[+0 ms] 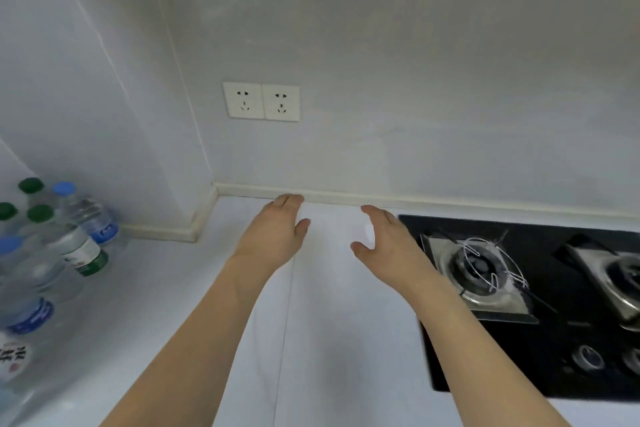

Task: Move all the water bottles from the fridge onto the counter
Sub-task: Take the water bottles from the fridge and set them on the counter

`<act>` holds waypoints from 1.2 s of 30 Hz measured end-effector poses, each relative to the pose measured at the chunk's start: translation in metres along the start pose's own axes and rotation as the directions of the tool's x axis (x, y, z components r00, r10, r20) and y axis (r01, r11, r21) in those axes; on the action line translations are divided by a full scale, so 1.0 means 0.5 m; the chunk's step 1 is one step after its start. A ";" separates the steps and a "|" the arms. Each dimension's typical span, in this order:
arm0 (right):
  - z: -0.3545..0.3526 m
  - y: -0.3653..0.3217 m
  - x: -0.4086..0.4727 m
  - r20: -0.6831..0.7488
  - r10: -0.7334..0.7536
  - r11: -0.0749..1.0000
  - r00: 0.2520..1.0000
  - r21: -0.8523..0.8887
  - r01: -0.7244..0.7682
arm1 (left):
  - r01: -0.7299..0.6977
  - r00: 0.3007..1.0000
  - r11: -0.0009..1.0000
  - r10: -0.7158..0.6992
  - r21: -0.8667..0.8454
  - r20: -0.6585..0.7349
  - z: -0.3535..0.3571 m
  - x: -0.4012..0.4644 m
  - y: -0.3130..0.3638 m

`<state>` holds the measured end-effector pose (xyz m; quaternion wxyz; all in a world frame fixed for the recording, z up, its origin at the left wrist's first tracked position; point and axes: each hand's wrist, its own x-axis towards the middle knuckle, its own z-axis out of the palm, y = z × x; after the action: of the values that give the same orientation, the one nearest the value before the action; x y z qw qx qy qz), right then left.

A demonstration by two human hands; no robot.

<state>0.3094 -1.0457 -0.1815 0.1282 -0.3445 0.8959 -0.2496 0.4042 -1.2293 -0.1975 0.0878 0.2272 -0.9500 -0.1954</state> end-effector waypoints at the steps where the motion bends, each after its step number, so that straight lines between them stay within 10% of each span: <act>1: -0.016 0.018 -0.014 -0.013 0.029 1.000 0.999 0.005 -0.029 | -0.028 1.000 1.000 0.028 0.002 0.011 0.010 0.006 0.025; 18: -0.341 0.504 -0.424 -0.359 0.451 0.892 0.817 0.140 -0.431 | -0.539 0.809 0.841 0.534 -0.053 0.247 0.264 -0.013 0.721; 36: -0.585 0.849 -0.978 -0.594 0.699 0.651 0.399 0.294 -0.700 | -0.889 0.377 0.425 0.891 -0.172 0.254 0.463 -0.280 1.401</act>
<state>0.3137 -0.3368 -0.1342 -0.1062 0.1746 0.9391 -0.2762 0.1900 -0.5126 -0.1305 0.0309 -0.3515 -0.9230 -0.1535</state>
